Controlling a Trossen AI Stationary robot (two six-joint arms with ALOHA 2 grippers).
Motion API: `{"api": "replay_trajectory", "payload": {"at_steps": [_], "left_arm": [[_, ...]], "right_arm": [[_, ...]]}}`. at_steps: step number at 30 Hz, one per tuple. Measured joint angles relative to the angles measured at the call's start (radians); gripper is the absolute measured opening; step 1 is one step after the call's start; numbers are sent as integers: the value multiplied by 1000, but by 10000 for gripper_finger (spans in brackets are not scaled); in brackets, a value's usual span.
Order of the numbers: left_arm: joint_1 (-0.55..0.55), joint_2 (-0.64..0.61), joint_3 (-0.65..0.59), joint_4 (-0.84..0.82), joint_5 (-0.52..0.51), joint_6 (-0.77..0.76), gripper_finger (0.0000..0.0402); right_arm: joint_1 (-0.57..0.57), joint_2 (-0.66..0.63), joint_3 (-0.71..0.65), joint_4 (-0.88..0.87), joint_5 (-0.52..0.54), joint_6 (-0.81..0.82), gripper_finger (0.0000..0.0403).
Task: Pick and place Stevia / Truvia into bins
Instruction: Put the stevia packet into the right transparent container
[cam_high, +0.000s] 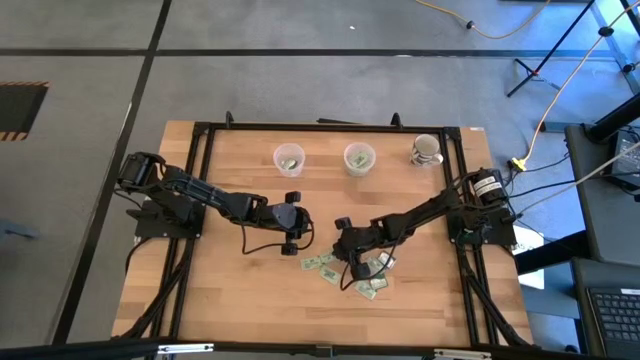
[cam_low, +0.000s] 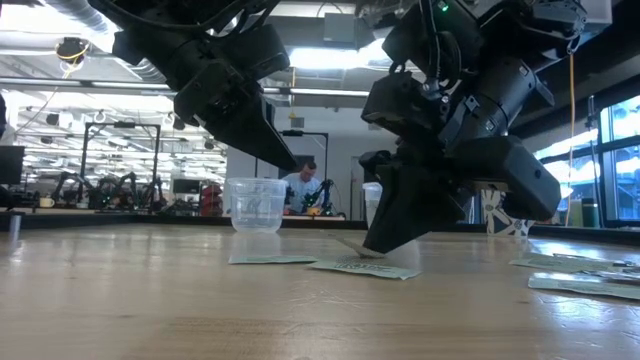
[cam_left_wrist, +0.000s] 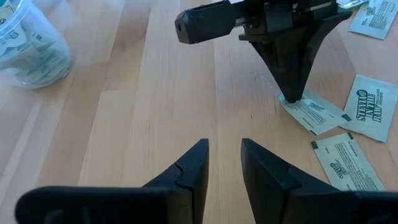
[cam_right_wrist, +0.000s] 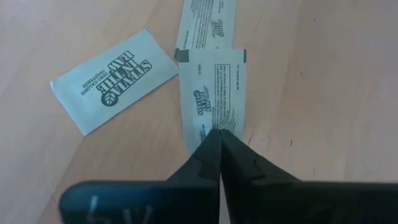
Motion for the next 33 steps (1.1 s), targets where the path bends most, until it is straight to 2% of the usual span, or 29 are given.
{"api": "replay_trajectory", "payload": {"at_steps": [8, 12, 16, 23, 28, 33], "left_arm": [[0, 0, 0, 0, 0, 0, 88], [0, 0, 0, 0, 0, 0, 88], [0, 0, 0, 1, 0, 0, 88], [0, 0, 0, 5, 0, 0, 88], [0, 0, -1, 4, 1, 0, 88], [0, 0, -1, 3, 4, 0, 88]], "right_arm": [[-1, -38, 9, -32, 7, 32, 3], [-8, -124, 48, -159, 40, 32, 2], [-47, -244, 112, -356, 140, 80, 2], [-188, -429, 202, -596, 341, 141, 1], [-351, -484, 218, -637, 359, 161, 1], [-483, -447, 213, -664, 325, 137, 1]]}}
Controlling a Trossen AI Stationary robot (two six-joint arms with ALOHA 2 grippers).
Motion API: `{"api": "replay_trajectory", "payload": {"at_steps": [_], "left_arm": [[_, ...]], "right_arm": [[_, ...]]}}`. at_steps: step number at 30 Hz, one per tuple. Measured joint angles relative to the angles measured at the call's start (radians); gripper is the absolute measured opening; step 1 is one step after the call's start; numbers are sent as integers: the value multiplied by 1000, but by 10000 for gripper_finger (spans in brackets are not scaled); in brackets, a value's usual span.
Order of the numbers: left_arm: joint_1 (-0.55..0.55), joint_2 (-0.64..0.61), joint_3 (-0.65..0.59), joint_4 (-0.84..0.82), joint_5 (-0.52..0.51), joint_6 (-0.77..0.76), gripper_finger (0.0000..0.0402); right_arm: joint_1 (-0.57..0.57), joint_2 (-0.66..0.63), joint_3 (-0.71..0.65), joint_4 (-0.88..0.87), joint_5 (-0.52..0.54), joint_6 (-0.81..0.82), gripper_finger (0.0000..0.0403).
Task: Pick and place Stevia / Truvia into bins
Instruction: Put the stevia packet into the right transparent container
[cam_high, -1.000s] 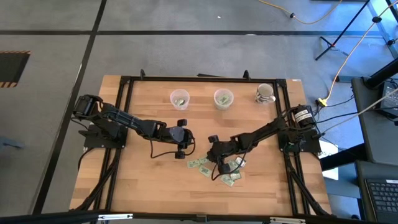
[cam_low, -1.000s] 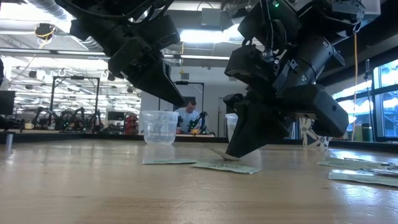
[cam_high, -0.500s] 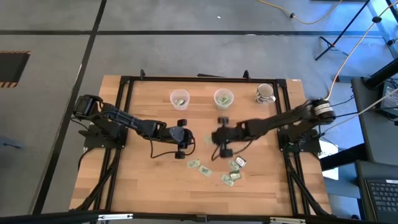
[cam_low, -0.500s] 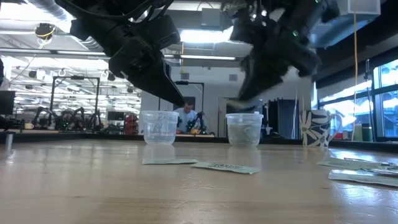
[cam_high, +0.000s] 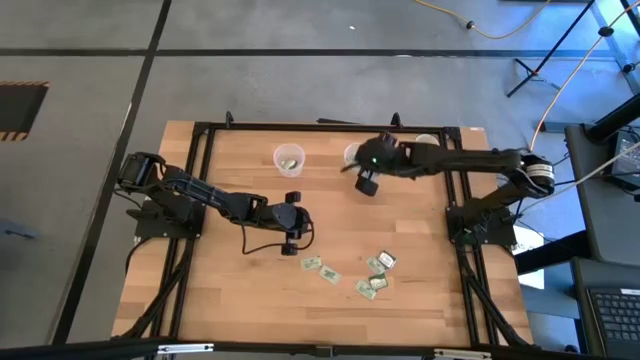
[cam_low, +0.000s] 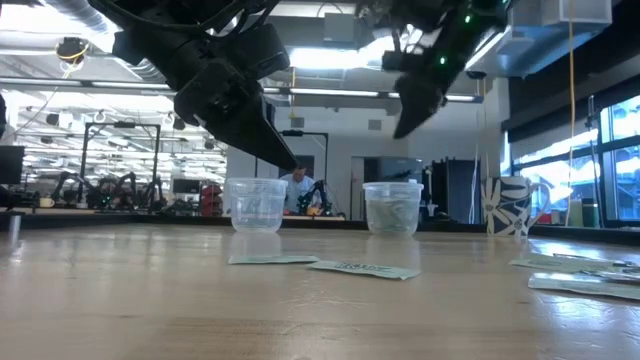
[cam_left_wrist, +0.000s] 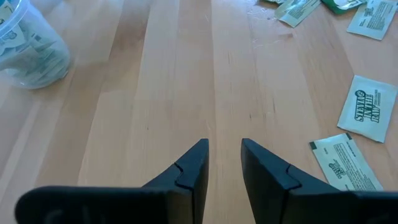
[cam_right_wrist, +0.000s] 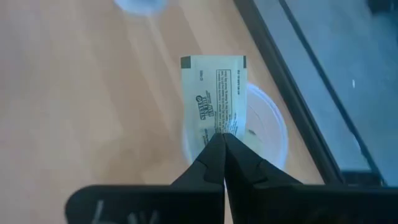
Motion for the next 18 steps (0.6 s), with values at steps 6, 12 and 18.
{"api": "replay_trajectory", "payload": {"at_steps": [6, 12, 18], "left_arm": [[0, 0, 0, -3, -1, 0, 88], [0, 0, 0, -4, 2, 0, 88], [0, 0, 0, -4, 3, 0, 88]], "right_arm": [[-93, 84, 0, 9, -58, -1, 0], [-126, 164, 0, 4, -70, -1, 0], [-130, 195, 0, 4, -69, 0, 9]]}}
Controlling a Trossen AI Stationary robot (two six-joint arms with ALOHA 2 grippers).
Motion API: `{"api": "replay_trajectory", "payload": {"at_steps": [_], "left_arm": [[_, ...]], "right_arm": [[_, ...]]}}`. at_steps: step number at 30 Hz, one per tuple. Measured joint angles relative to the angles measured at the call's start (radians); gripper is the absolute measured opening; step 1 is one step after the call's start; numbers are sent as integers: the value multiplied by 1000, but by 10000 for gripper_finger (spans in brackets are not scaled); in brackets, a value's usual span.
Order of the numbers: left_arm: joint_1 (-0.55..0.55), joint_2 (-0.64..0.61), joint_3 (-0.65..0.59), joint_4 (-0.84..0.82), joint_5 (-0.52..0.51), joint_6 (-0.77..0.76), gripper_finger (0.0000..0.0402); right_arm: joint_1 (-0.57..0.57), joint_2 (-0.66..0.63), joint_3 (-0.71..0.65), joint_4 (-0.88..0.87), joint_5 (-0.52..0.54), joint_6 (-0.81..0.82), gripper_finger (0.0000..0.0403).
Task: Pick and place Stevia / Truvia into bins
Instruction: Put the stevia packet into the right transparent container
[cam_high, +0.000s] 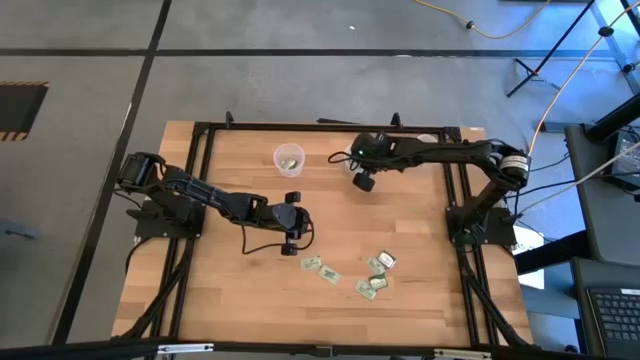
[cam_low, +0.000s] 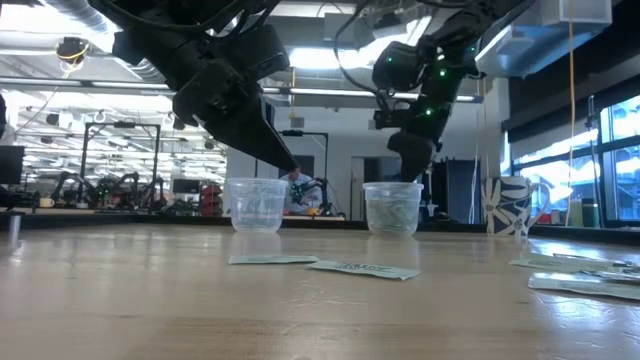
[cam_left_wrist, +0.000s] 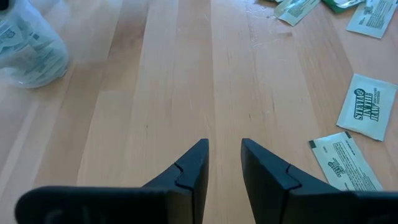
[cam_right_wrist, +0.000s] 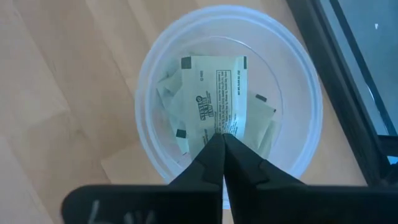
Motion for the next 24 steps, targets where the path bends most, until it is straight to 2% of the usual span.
{"api": "replay_trajectory", "payload": {"at_steps": [9, 14, 16, 20, 24], "left_arm": [[0, 0, 0, 0, 0, 0, 88], [0, 0, 0, 0, 0, 0, 88], [0, 0, 0, 0, 0, 0, 88], [0, 0, 0, 0, 0, 0, 88], [0, 0, 0, -6, 0, 0, 88]], "right_arm": [[0, -2, 0, 0, 0, 26, 61], [28, -53, 43, -70, -3, 49, 85], [68, -84, 55, -103, -43, 54, 87], [175, -140, 56, -178, -195, 99, 85], [325, -152, 54, -260, -221, 252, 82]]}}
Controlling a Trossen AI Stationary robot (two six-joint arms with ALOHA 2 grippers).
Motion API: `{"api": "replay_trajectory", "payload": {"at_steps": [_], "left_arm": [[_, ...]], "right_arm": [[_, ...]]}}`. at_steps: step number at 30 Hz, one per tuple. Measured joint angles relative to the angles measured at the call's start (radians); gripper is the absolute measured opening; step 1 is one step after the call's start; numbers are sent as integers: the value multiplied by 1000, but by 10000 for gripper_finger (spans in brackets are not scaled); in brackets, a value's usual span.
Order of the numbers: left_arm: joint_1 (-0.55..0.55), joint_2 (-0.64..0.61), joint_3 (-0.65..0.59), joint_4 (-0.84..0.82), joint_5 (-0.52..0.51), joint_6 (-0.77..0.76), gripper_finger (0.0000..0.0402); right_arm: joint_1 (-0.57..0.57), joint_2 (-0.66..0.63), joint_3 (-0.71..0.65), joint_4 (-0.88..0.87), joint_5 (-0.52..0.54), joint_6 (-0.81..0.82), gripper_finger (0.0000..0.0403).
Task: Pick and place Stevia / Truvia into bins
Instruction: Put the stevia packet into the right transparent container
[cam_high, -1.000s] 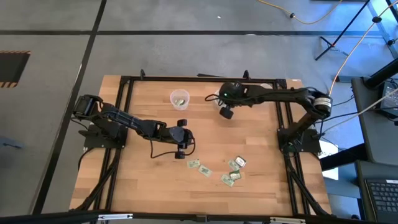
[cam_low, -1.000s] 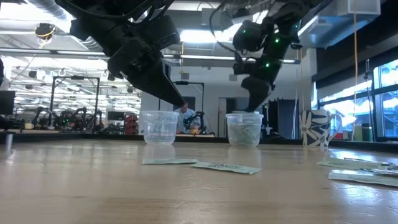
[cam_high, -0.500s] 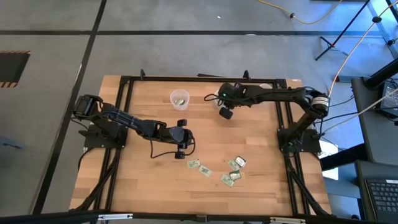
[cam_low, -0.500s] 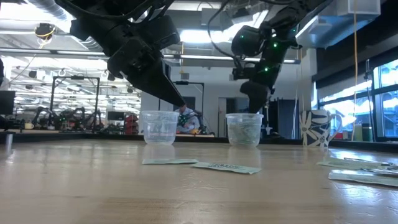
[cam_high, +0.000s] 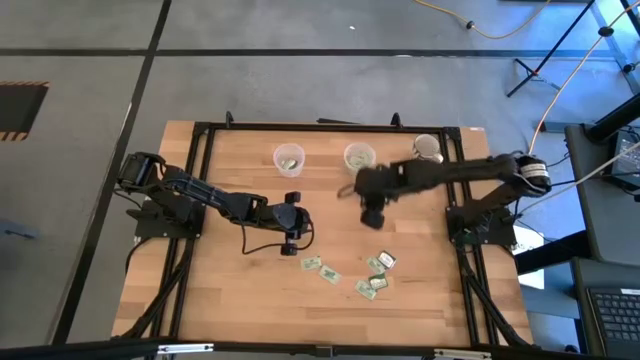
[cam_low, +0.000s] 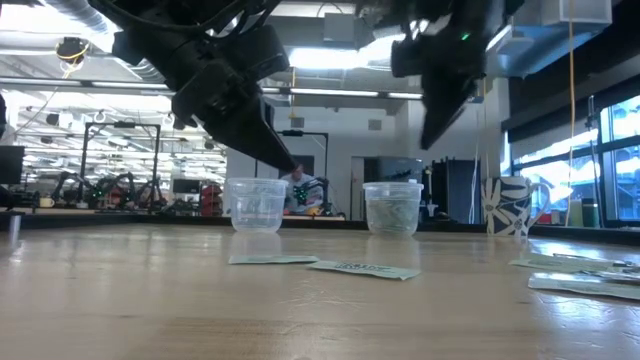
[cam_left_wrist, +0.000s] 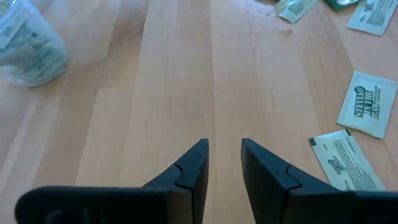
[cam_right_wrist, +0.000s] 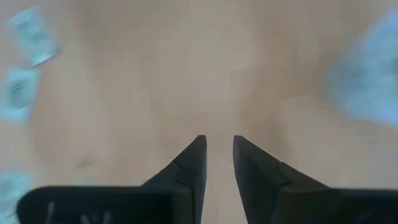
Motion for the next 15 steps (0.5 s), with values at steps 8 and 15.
{"api": "replay_trajectory", "payload": {"at_steps": [8, 15], "left_arm": [[0, 0, 0, -16, 0, 0, 88], [0, 0, 0, -16, 0, 7, 88]], "right_arm": [[304, 3, -79, 60, 89, 262, 80], [461, 46, -162, 197, 172, 413, 80]]}}
